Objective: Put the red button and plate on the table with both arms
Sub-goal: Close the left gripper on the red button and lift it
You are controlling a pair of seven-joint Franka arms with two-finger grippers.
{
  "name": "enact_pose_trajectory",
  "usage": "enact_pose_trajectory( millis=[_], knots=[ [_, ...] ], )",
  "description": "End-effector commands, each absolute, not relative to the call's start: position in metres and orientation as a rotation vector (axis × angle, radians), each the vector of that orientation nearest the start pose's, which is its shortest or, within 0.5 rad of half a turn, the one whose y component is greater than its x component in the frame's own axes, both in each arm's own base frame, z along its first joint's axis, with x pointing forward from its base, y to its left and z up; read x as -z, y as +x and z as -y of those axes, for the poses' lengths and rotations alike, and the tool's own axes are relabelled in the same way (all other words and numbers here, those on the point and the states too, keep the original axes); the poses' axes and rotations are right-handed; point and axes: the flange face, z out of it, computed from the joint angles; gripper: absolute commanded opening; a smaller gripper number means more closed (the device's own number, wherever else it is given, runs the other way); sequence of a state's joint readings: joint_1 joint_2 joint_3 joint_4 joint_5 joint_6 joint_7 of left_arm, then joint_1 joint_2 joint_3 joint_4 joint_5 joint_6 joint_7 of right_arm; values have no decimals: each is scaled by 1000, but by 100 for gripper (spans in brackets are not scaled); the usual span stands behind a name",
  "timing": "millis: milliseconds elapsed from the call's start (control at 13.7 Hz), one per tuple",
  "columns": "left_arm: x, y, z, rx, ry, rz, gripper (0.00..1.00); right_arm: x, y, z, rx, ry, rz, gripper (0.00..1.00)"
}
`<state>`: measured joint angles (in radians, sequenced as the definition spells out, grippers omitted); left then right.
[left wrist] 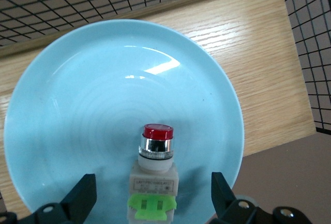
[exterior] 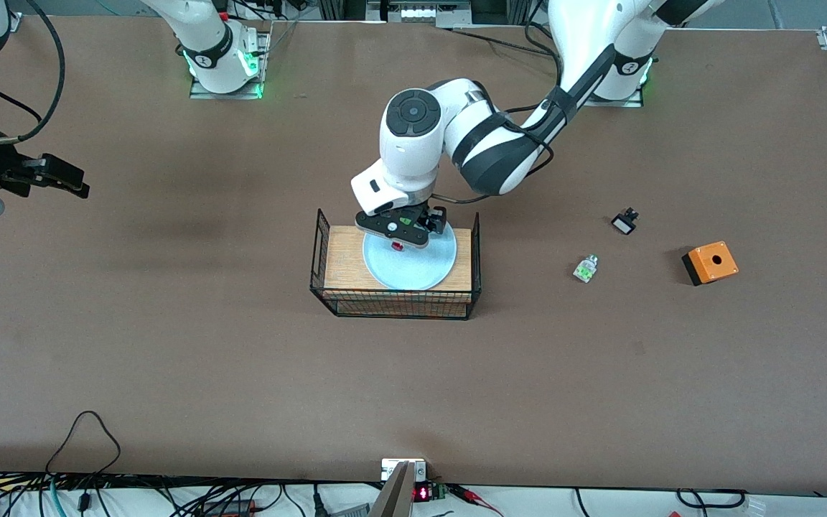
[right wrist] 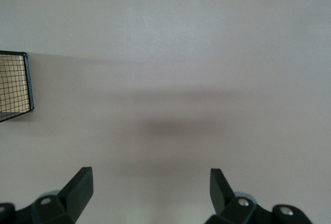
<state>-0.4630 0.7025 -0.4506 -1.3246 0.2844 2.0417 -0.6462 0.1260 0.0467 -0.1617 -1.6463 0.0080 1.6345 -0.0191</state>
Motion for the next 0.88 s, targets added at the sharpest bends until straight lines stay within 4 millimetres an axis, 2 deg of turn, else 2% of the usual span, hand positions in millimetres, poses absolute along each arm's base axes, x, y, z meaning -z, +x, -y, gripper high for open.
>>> enact_pose_trajectory(
  millis=[0, 146, 293, 439, 585, 659, 805],
  knots=[
    [-348, 523, 528, 92, -3158, -468, 77, -580, 568, 22, -65, -3147, -12, 100],
    [-343, 518, 533, 77, -3153, -480, 56, -581, 568, 25, -60, -3148, -14, 100],
    [-345, 517, 533, 76, -3153, -478, 30, -579, 569, 23, -65, -3148, -12, 100],
    [-353, 519, 531, 85, -3152, -470, 17, -578, 570, 22, -70, -3148, -12, 100],
    [-382, 523, 520, 98, -3152, -436, 17, -578, 570, 22, -72, -3148, -12, 100],
    [-403, 527, 509, 102, -3143, -408, 17, -578, 570, 22, -70, -3148, -9, 100],
    [-442, 537, 475, 95, -3112, -326, 17, -578, 570, 22, -70, -3148, -14, 100]
  ],
)
